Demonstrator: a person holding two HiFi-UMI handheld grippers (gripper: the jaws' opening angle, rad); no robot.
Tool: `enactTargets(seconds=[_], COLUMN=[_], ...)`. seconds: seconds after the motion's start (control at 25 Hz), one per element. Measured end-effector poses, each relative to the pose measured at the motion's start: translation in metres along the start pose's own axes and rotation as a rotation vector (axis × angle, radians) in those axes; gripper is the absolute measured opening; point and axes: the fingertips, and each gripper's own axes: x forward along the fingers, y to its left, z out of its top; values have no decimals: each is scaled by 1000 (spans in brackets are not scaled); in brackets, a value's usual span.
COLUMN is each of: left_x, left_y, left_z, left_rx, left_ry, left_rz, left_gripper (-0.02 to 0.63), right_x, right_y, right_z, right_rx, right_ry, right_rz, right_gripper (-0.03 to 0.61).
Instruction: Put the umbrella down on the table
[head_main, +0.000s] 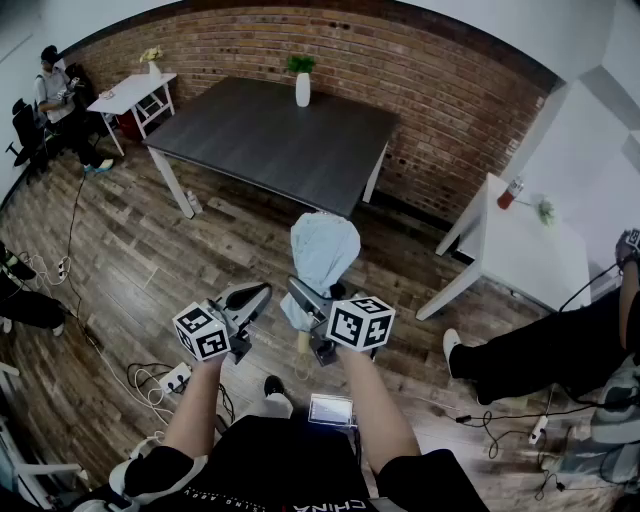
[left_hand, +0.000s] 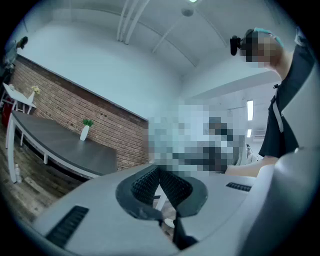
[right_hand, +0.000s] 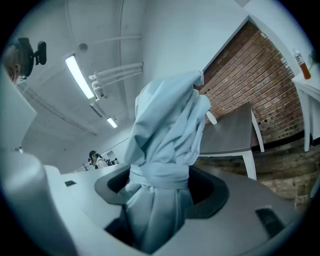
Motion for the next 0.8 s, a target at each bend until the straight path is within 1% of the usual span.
enactTargets(seconds=[0.2,0.32,0.52,0.8], left_x=[-14,-19,-21,-24], left_y=[-24,-27,-34,-42], left_z=[-1,0,14,13], left_rx=[3,8,37,40], left_ry=[-3,-8,-26,-33], left_rz=[-8,-2,-14,-13], left_gripper=[2,2,2,2], right_x=[-20,-23,-22,-26], right_y=[15,22,33,40], right_z=[-5,-8,-4,-5], right_rx=[-11,-19,-22,-18], right_ry=[-9,-11,-18,-15], right_rz=[-7,-2,15,30], right_gripper=[302,302,302,302])
